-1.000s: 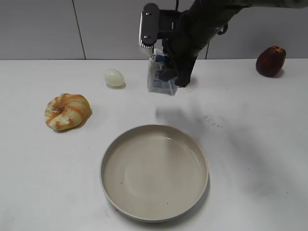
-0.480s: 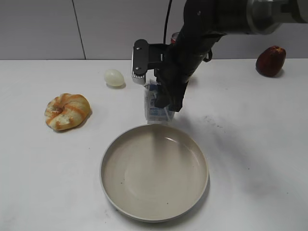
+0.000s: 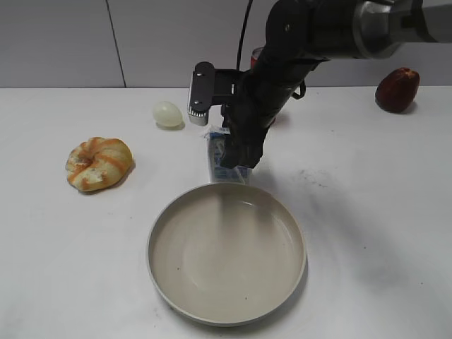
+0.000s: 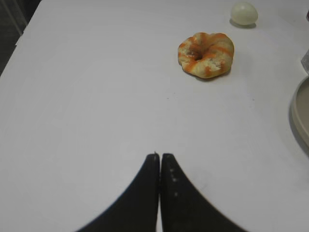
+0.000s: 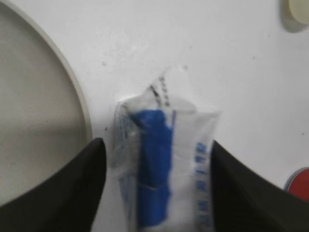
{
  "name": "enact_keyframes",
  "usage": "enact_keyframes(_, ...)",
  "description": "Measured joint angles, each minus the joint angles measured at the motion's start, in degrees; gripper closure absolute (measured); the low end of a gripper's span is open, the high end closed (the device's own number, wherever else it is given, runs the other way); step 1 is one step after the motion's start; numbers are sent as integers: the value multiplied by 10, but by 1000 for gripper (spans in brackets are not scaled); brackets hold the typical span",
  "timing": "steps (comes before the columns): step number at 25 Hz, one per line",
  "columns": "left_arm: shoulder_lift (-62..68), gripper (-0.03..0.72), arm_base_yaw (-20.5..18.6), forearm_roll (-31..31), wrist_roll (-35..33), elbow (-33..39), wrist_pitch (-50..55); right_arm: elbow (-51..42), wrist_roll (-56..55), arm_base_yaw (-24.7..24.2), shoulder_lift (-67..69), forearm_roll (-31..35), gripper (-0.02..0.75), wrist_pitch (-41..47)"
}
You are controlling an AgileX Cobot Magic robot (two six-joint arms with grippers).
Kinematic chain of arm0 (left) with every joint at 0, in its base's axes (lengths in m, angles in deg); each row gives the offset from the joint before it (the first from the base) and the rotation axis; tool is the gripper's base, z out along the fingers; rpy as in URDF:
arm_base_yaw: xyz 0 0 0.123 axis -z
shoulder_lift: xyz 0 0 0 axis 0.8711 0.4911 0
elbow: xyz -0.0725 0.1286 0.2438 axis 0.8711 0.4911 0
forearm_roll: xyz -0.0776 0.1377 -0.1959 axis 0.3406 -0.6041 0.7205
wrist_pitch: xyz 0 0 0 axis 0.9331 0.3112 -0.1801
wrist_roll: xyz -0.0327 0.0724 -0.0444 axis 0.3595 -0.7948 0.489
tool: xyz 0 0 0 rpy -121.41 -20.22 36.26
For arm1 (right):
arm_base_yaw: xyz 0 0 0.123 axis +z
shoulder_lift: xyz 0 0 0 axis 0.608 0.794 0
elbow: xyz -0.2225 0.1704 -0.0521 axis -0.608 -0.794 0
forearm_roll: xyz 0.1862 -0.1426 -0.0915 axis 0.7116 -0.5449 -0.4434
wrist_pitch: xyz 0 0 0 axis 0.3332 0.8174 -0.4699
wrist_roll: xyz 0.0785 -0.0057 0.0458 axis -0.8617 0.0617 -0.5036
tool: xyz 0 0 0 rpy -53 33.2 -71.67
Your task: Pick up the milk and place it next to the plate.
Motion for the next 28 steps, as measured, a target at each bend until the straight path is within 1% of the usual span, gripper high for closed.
enact_keyframes(2,0,681,0,0,0,0,0,2,0,0,-1,0,152,0)
enact_keyframes(3,0,681,0,0,0,0,0,3,0,0,-4,0,133,0)
enact_keyframes(5,0,681,0,0,0,0,0,10,0,0,-13,-1,121,0)
enact_keyframes(7,0,681,0,0,0,0,0,21,-6,-2,-30,-16,118,1)
enact_keyframes(10,0,681,0,0,0,0,0,46,-74,-16,-57,-44,119,1)
enact_keyframes(12,0,681,0,0,0,0,0,60,-160,-35,-72,-54,127,1)
enact_keyframes(15,0,681,0,0,0,0,0,75,-273,-79,-88,-70,150,17)
enact_keyframes(21,0,681,0,0,0,0,0,84,-477,-163,-108,-138,159,124)
enact_keyframes(23,0,681,0,0,0,0,0,84,-522,-193,-111,-148,160,166)
enact_keyframes(28,0,681,0,0,0,0,0,84,-563,-264,-117,-151,165,254)
